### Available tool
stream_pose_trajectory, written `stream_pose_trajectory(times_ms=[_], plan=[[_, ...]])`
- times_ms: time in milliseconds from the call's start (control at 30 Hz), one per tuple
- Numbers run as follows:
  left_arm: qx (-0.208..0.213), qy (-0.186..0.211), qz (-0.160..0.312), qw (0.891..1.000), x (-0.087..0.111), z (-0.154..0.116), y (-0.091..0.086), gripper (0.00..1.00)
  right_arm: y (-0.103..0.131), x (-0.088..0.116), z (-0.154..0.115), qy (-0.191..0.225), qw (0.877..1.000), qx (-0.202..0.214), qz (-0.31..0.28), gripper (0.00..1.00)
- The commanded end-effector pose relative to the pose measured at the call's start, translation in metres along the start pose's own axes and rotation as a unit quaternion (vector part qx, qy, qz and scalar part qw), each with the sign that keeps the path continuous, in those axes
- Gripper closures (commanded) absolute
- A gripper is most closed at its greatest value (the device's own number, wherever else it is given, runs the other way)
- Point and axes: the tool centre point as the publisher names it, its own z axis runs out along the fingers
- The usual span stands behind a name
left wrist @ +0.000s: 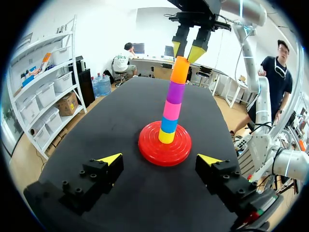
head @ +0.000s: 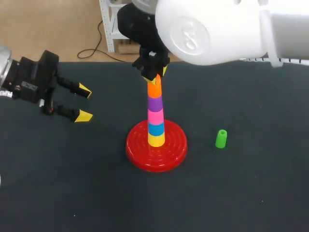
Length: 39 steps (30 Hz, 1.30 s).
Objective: Pick up and stack the cylinders on the red base in this order: pink,purple,orange,green
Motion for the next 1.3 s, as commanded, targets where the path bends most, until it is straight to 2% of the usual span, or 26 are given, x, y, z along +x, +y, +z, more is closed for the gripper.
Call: stream_pose_trajectory(times_ms=[33, 300, 400, 467, 500, 567, 600, 767, 900, 1033, 1167, 1300], plan=[[-0.001, -0.002, 0.001, 1.000, 0.001, 0.000, 0.000, 0.00, -0.001, 0.002, 0.005, 0.001, 1.000, 0.001, 0.002, 1.00], [-0.001, -0.002, 0.001, 1.000, 0.001, 0.000, 0.000, 0.00, -0.003, 0.000, 0.027, 0.023, 1.000, -0.009, 0.016, 1.00], [-0.001, -0.002, 0.001, 1.000, 0.001, 0.000, 0.000, 0.00, -0.003, 0.002, 0.019, -0.001, 1.000, -0.013, 0.014, 1.00], [-0.001, -0.002, 0.001, 1.000, 0.001, 0.000, 0.000, 0.00, -0.003, 0.004, 0.009, -0.017, 1.000, -0.013, 0.011, 0.93], [-0.001, -0.002, 0.001, 1.000, 0.001, 0.000, 0.000, 0.00, -0.003, 0.005, 0.002, -0.029, 0.999, -0.012, 0.008, 0.86], [-0.001, -0.002, 0.001, 1.000, 0.001, 0.000, 0.000, 0.00, -0.005, 0.009, -0.011, -0.045, 0.999, -0.013, 0.008, 0.60], [-0.001, -0.002, 0.001, 1.000, 0.001, 0.000, 0.000, 0.00, -0.007, 0.012, -0.018, -0.055, 0.998, -0.012, 0.010, 0.00], [-0.001, -0.002, 0.001, 1.000, 0.001, 0.000, 0.000, 0.00, -0.026, 0.034, -0.039, -0.076, 0.997, -0.004, 0.031, 0.00], [-0.001, -0.002, 0.001, 1.000, 0.001, 0.000, 0.000, 0.00, -0.046, 0.061, -0.036, -0.085, 0.995, 0.003, 0.054, 0.00], [-0.001, -0.002, 0.001, 1.000, 0.001, 0.000, 0.000, 0.00, -0.064, 0.093, -0.012, -0.078, 0.994, 0.011, 0.082, 0.00], [-0.001, -0.002, 0.001, 1.000, 0.001, 0.000, 0.000, 0.00, -0.078, 0.124, 0.023, -0.057, 0.993, 0.017, 0.104, 0.00], [-0.001, -0.002, 0.001, 1.000, 0.001, 0.000, 0.000, 0.00, -0.085, 0.144, 0.060, -0.053, 0.992, 0.014, 0.112, 0.00]])
